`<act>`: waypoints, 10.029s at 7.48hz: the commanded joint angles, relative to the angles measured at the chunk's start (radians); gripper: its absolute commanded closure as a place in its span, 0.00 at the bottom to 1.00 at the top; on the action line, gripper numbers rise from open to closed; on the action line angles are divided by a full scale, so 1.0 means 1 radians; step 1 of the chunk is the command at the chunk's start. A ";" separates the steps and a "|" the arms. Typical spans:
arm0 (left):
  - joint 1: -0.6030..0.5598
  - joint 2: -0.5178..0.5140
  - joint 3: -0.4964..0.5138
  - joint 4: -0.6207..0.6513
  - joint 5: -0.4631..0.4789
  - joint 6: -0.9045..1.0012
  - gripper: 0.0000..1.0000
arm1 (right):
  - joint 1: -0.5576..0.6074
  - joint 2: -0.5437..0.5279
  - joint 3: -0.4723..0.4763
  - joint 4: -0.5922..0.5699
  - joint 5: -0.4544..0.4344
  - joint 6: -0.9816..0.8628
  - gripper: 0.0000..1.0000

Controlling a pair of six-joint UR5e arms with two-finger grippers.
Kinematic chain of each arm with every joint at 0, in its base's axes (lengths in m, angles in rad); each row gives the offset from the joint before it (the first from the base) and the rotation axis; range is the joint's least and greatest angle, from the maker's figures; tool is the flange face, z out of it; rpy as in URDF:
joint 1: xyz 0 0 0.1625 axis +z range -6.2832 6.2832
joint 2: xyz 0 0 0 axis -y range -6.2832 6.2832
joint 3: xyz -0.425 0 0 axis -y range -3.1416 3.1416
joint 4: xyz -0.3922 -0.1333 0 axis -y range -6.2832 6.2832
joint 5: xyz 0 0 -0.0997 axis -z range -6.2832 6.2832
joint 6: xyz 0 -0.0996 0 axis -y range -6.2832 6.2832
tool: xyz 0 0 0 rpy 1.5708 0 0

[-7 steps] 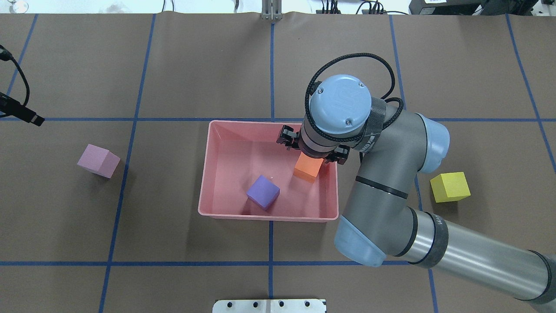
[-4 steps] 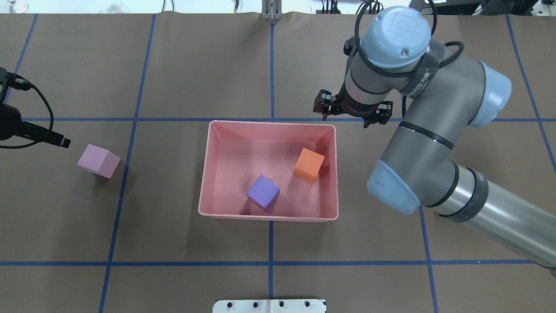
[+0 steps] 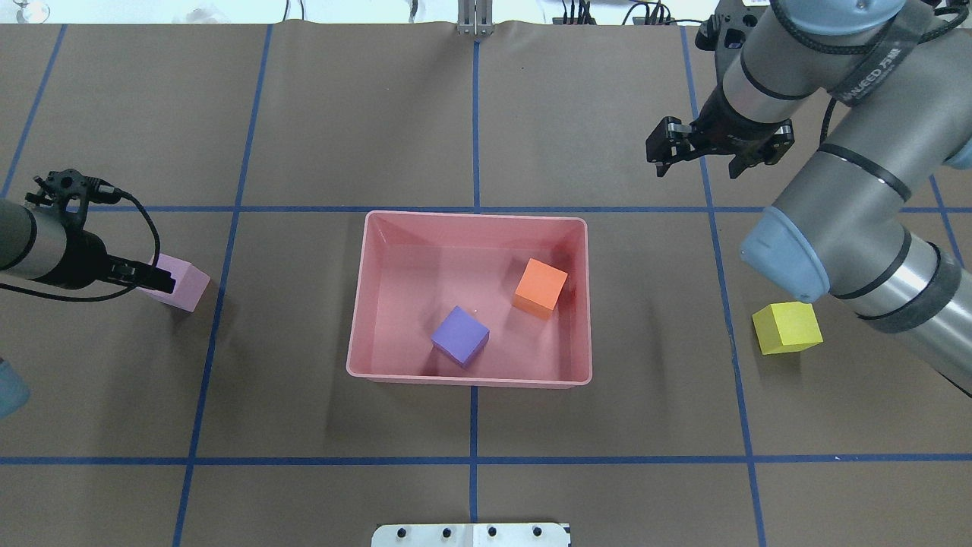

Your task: Place blocks into pink bin with both arms

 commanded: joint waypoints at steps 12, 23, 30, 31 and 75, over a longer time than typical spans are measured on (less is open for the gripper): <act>0.035 -0.453 -0.266 0.791 -0.037 -0.010 0.83 | 0.183 -0.352 -0.036 0.223 0.097 -0.436 0.00; -0.014 -0.611 -0.136 0.874 -0.095 0.185 0.00 | 0.059 -0.468 0.098 0.314 0.116 -0.251 0.00; -0.197 -0.397 -0.134 0.862 -0.163 0.581 0.00 | -0.189 -0.603 0.091 0.593 -0.096 0.009 0.00; -0.197 -0.397 -0.134 0.862 -0.163 0.581 0.00 | -0.196 -0.608 0.084 0.593 -0.102 0.007 0.00; -0.726 0.054 0.091 0.560 -0.289 0.915 0.00 | 0.654 -0.501 -0.140 -0.009 0.177 -1.125 0.00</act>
